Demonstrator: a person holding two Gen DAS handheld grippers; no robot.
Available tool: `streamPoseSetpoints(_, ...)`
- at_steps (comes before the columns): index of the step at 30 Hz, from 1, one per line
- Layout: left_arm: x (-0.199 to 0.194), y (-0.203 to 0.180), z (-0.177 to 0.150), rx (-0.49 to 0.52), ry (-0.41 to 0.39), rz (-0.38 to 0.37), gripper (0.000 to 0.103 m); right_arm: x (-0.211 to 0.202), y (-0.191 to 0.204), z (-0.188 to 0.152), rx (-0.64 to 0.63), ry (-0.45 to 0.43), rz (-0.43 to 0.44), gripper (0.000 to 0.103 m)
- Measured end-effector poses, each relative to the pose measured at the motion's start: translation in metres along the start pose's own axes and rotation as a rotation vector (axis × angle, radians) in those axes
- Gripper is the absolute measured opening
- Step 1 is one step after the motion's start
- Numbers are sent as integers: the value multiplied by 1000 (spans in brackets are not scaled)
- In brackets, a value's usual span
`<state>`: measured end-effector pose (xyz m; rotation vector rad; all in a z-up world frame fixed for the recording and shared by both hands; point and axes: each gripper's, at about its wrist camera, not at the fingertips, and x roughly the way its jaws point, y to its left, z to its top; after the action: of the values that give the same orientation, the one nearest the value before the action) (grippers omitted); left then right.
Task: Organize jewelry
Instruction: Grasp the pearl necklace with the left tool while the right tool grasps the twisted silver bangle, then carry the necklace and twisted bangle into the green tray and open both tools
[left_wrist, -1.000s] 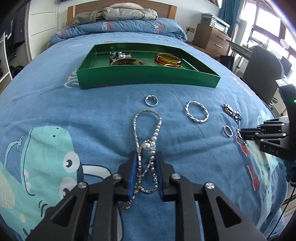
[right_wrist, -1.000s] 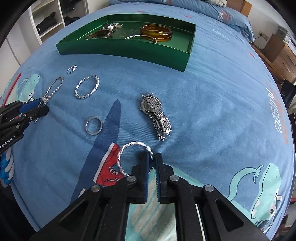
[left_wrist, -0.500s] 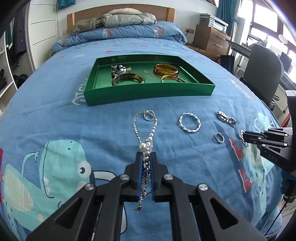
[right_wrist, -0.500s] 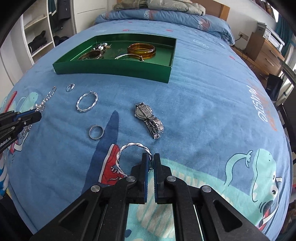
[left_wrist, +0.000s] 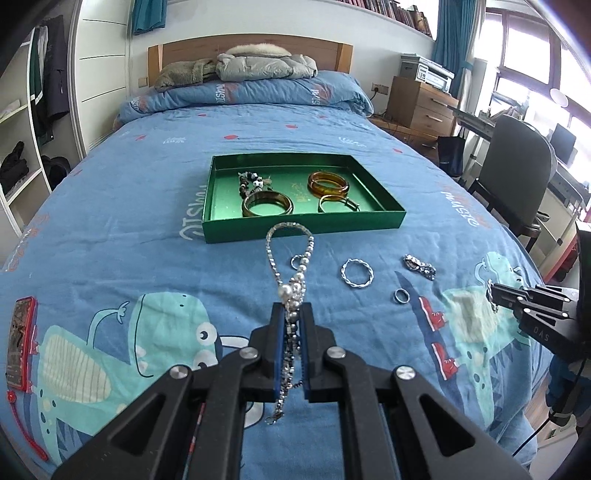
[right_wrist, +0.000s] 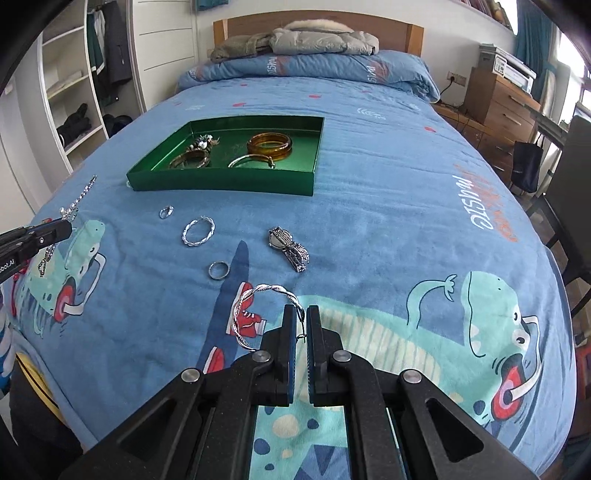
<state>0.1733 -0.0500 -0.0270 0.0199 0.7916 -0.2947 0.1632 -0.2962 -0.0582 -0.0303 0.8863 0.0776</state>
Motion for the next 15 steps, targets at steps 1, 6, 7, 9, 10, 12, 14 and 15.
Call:
streamPoseSetpoints(1, -5, 1, 0, -2, -6, 1, 7, -4, 0, 0, 4, -9, 3, 5)
streamPoseSetpoints(6, -27, 4, 0, -2, -31, 17, 7, -24, 3, 1, 13, -57, 16, 5)
streamPoseSetpoints(7, -31, 5, 0, -1, -35, 19, 7, -28, 3, 2, 15, -66, 19, 5)
streamPoseSetpoints(9, -35, 9, 3, 0, -41, 24, 7, -34, 5, 5, 18, -83, 24, 5)
streamPoseSetpoints(10, -37, 10, 4, 0, -45, 27, 7, -36, 7, 7, 17, -92, 24, 5)
streamPoseSetpoints(12, -40, 14, 9, -3, -53, 29, 7, -41, 10, 12, 15, -107, 26, 5)
streamPoseSetpoints(14, -41, 18, 16, -5, -62, 31, 7, -43, 13, 20, 10, -122, 27, 5)
streamPoseSetpoints(15, -40, 20, 20, -6, -67, 31, 7, -45, 15, 24, 9, -129, 29, 5)
